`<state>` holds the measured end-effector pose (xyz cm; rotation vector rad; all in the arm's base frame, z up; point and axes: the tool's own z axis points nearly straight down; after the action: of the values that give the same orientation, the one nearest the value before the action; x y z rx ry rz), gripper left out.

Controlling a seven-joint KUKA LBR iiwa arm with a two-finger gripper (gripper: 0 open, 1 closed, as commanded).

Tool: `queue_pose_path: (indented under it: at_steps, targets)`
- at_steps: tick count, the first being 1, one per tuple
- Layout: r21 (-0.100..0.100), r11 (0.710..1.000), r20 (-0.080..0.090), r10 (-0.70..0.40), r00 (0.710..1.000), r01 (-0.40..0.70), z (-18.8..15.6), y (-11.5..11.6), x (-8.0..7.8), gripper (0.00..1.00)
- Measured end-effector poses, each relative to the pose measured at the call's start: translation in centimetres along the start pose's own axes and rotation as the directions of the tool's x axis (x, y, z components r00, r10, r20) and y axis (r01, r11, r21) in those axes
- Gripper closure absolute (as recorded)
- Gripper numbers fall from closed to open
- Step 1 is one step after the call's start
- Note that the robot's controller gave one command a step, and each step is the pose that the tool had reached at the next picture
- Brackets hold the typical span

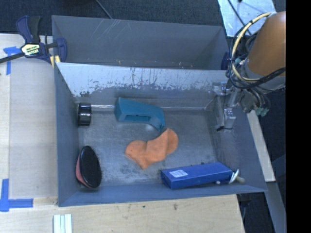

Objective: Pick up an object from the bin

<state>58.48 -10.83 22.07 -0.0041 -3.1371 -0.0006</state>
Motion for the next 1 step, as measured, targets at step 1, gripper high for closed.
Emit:
queue_pose_path:
  at_steps: [1]
  targets:
    - [0.001,1.000,0.009,-0.002,1.000,0.002,-0.50,0.05,-0.16,0.00]
